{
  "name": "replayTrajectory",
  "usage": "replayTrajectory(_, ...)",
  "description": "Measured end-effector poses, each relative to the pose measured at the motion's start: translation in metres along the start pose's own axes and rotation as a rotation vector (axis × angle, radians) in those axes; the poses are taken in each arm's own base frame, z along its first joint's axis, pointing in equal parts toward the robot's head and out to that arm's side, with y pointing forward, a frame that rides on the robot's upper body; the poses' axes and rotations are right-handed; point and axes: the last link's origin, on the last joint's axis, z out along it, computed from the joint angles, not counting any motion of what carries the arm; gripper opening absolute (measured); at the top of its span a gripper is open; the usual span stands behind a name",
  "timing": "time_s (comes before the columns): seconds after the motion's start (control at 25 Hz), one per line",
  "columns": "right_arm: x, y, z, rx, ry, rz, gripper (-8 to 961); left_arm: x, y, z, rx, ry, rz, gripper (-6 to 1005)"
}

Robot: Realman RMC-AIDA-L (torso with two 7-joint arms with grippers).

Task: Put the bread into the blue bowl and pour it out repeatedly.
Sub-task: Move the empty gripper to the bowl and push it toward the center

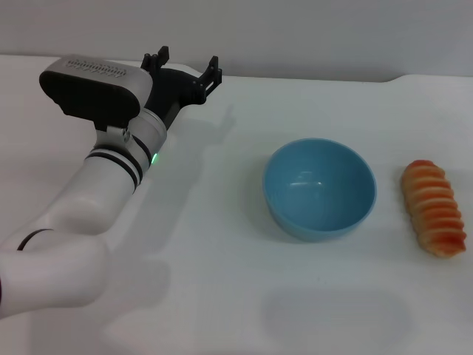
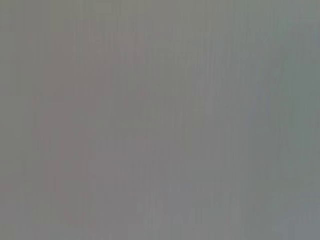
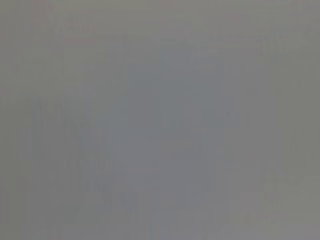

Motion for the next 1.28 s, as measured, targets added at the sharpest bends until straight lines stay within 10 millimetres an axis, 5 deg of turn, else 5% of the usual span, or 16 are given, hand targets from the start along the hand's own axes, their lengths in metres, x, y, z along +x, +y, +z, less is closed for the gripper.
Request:
replayTrajectory(0.64, 0.001, -0.002, -0.001, 0.013, 0.002, 0.006, 784, 0.005, 0.005, 0.010, -0.015, -0.073, -0.072, 869)
replayTrajectory(1.0, 0.001, -0.003, -0.002, 0.019, 0.002, 0.009, 784, 0.054, -0.006, 0.045, -0.131, -0.320, -0.091, 868)
replayTrajectory(1.28, 0.000, -0.003, -0.001, 0.019, 0.000, 0.008, 785, 0.108, -0.031, 0.047, -0.277, -0.472, -0.094, 867)
